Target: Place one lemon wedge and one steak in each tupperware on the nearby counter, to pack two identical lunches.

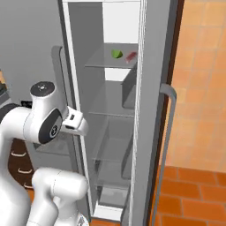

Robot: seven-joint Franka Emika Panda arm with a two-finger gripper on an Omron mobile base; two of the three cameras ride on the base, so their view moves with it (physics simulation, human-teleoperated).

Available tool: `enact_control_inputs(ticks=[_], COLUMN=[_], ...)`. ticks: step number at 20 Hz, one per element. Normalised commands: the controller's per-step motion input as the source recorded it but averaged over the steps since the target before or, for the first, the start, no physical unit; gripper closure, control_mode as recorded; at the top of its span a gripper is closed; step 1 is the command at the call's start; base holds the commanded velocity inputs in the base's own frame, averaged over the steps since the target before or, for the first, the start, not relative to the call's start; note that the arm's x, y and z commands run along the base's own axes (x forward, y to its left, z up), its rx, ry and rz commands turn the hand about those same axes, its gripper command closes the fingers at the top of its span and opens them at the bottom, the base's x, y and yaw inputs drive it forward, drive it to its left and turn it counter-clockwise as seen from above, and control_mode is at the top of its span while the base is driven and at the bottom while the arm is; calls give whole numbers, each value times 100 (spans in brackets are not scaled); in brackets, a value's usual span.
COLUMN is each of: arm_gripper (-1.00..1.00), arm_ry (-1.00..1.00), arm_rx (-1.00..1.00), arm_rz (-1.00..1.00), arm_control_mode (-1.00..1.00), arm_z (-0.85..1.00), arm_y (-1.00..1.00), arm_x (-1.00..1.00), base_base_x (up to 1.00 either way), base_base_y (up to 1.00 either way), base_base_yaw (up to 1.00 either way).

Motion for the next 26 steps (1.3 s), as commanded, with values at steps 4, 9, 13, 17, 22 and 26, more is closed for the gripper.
enact_control_inputs(ticks=[4,9,13,17,22,26], arm_gripper=[-100,-100,-100,-100,-100,-100], arm_ry=[0,0,0,0,0,0], arm_rx=[0,0,0,0,0,-5], arm_rz=[0,0,0,0,0,0], arm_control_mode=[100,100,100,100,-100,-100], arm_z=[0,0,0,0,31,83], arm_y=[0,0,0,0,1,11], arm_x=[0,0,0,0,1,0], base_base_x=[77,43,76,97,9,0], base_base_y=[-29,-50,-29,0,0,0], base_base_yaw=[0,0,0,0,0,0])
